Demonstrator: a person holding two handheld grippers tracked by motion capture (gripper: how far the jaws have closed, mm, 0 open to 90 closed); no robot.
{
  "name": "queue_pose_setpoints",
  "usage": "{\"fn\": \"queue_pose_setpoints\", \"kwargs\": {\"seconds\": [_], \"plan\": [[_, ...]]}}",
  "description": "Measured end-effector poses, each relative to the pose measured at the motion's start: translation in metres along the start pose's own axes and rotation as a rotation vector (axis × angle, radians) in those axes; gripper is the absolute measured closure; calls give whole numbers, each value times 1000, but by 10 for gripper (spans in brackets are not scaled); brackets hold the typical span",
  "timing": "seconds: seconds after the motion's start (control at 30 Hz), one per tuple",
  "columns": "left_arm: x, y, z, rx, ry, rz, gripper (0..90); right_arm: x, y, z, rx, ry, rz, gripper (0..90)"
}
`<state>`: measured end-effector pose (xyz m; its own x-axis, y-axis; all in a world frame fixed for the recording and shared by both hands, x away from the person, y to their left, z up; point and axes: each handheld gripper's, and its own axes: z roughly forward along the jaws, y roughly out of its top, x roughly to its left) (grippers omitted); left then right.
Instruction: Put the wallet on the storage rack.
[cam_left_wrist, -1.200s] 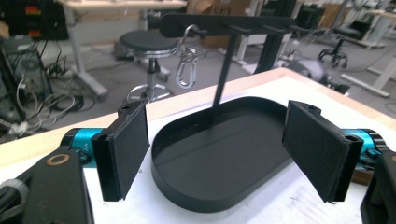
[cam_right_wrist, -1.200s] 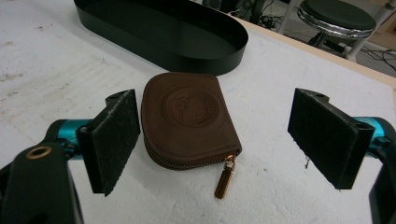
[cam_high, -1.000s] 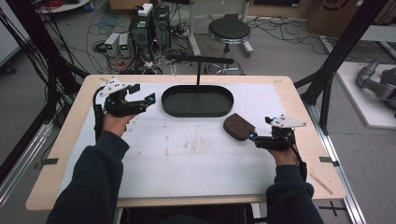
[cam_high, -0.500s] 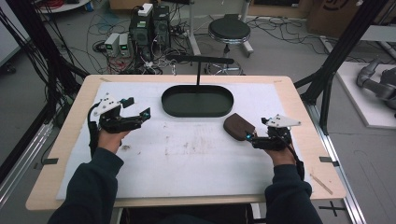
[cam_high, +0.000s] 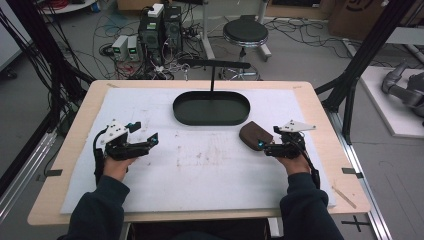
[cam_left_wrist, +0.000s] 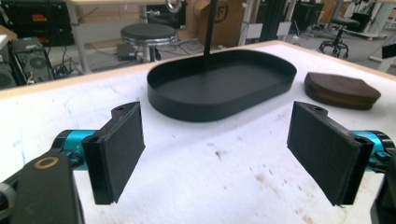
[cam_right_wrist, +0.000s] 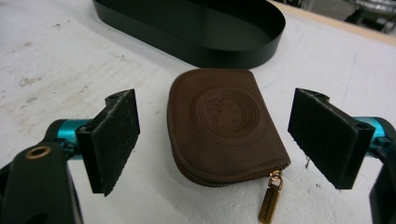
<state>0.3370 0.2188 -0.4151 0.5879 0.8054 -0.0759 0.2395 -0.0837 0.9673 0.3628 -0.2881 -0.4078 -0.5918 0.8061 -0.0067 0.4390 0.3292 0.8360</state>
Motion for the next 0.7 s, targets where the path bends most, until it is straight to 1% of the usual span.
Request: {"fn": "queue_pose_setpoints", "kwargs": {"seconds": [0.03,0.07,0.13,0.2,0.27,0.37,0.43,0.5,0.53,0.57,0.6,0.63,0.67,0.7], "plan": [[-1,-1,0,4,-4,0,186,-2,0,1,17,13,19,167],[-1,-2,0,7,-6,2,186,-5,0,3,29,17,28,167],[-2,-4,2,11,-18,-2,186,-12,-1,8,58,9,49,167],[-3,-6,6,36,-25,0,186,-17,-2,13,67,-2,61,167],[-3,-8,9,51,-25,7,186,-20,-2,19,86,-11,55,167],[-2,-8,11,48,-26,3,186,-21,-3,28,115,-6,46,167],[0,-9,11,49,-25,-4,186,-21,-3,34,126,2,28,167],[1,-10,12,51,-26,-13,187,-22,-4,41,141,-4,16,165],[1,-10,12,53,-27,-15,187,-25,-5,45,149,12,9,164],[1,-10,12,57,-27,-16,187,-26,-6,47,151,23,1,136],[1,-10,13,61,-30,-17,188,-28,-5,49,159,22,-13,131],[1,-10,13,68,-33,-15,189,-29,-4,49,171,32,-24,131],[0,-11,13,69,-36,-12,189,-30,-4,50,169,36,-33,130],[0,-11,13,74,-41,-9,189,-30,-4,51,171,40,-27,131]]}}
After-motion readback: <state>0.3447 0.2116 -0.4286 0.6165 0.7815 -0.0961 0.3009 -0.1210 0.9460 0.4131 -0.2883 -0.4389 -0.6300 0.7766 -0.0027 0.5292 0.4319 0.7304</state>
